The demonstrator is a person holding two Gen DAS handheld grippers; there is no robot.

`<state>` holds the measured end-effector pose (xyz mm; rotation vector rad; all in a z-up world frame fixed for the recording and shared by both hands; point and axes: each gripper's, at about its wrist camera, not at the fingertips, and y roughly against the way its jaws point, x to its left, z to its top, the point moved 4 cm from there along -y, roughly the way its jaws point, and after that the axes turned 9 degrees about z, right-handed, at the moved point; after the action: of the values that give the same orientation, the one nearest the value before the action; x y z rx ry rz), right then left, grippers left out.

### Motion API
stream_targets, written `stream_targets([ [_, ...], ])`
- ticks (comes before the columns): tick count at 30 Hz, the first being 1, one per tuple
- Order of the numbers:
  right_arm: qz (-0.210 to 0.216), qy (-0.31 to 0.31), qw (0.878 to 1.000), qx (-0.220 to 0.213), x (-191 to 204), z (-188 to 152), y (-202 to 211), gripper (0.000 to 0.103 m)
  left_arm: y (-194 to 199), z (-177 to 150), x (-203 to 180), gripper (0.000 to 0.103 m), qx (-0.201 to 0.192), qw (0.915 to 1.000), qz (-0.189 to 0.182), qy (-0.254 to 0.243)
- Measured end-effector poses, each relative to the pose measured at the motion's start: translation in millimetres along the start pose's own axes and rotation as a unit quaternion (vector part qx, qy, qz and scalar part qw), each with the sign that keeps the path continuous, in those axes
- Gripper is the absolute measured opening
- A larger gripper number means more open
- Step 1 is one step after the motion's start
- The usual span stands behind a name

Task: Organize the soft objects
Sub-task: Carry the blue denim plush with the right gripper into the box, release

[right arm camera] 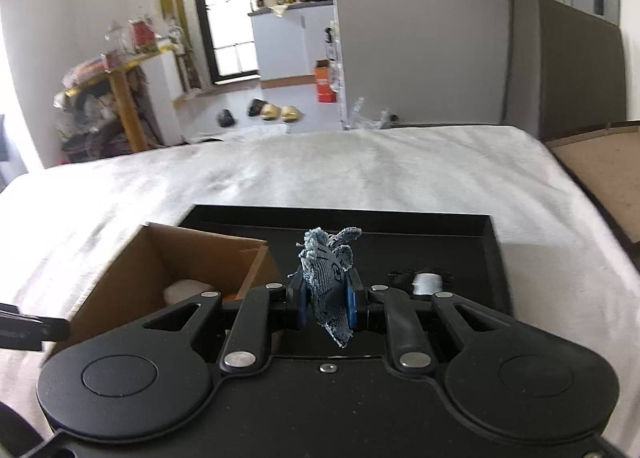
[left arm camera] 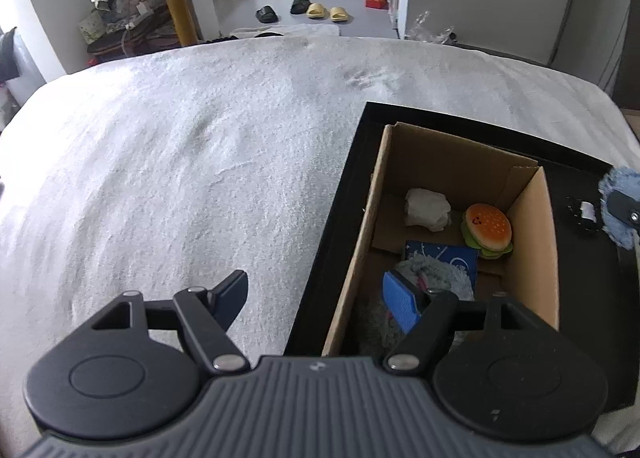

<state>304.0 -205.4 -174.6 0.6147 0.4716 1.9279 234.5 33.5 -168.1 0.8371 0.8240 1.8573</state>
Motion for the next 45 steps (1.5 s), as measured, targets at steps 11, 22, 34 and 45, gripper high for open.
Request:
stream_targets([
  [11,0.063,0.006,0.998,-0.012,33.4,3.3,1.8,0.018,-8.5,-3.8,8.0,0.072,0.000,0.9990,-0.045,0.004],
  [22,0.089,0.027,0.996,0.003,60.8,0.4,-9.6,0.018,-23.8,-6.9,3.3,0.061,0.005,0.9969,-0.078,0.007],
  [34,0.082,0.030,0.994,0.063,72.1,-15.1,-30.8,0.020,-35.3,-7.5,-2.1,0.011,0.021,0.9947,-0.097,0.026],
  [45,0.064,0.034,0.995,0.075,71.4,-16.5,-29.9,0.038,-31.8,-9.2,-4.9,0.011,0.026,0.9955,-0.089,0.019],
])
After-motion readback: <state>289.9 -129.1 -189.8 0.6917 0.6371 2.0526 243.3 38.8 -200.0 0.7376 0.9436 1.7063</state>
